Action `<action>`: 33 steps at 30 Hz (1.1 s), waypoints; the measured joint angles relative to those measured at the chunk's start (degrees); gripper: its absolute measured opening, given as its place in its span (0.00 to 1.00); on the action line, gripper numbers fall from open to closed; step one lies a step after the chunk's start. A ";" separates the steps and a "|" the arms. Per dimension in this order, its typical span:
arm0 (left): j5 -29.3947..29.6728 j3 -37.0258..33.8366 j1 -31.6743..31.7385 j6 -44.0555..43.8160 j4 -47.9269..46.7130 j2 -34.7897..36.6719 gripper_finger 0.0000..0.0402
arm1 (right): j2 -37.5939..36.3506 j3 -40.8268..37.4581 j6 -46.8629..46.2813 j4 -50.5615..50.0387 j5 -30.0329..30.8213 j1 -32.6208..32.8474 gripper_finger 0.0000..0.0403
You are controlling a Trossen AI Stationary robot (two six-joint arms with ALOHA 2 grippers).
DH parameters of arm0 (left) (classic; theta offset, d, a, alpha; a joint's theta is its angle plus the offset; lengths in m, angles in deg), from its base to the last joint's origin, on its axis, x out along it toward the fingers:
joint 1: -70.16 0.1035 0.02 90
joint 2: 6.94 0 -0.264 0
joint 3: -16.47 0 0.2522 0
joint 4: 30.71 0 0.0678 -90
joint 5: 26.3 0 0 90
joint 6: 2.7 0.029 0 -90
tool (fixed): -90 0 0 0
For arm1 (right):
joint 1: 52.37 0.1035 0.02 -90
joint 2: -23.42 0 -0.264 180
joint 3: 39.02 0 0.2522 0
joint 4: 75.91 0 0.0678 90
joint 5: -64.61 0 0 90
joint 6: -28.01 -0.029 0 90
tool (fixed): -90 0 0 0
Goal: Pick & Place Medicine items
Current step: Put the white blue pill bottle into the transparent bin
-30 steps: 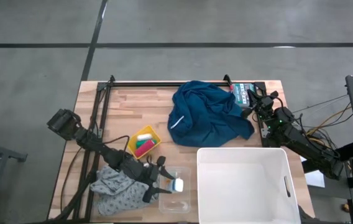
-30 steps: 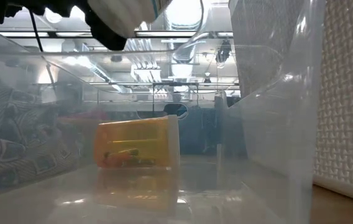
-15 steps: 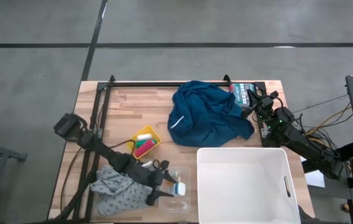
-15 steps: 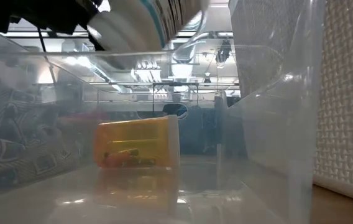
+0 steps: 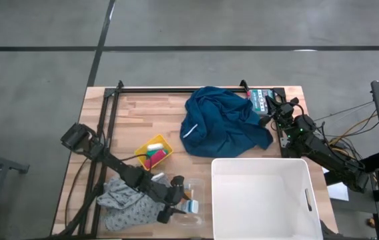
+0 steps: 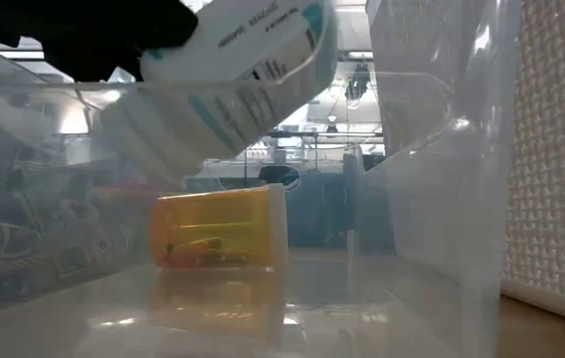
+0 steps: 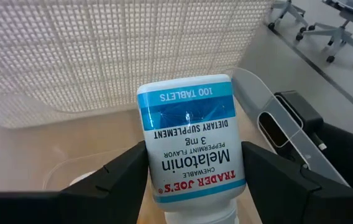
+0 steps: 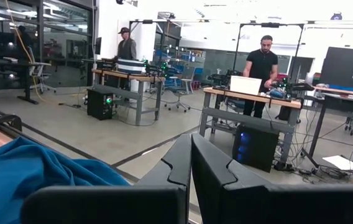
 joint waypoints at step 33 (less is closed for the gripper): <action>0.03 5.68 0.07 0.84 -5.53 -5.22 0.61 | 0.00 0.00 0.00 0.00 -0.01 0.00 0.02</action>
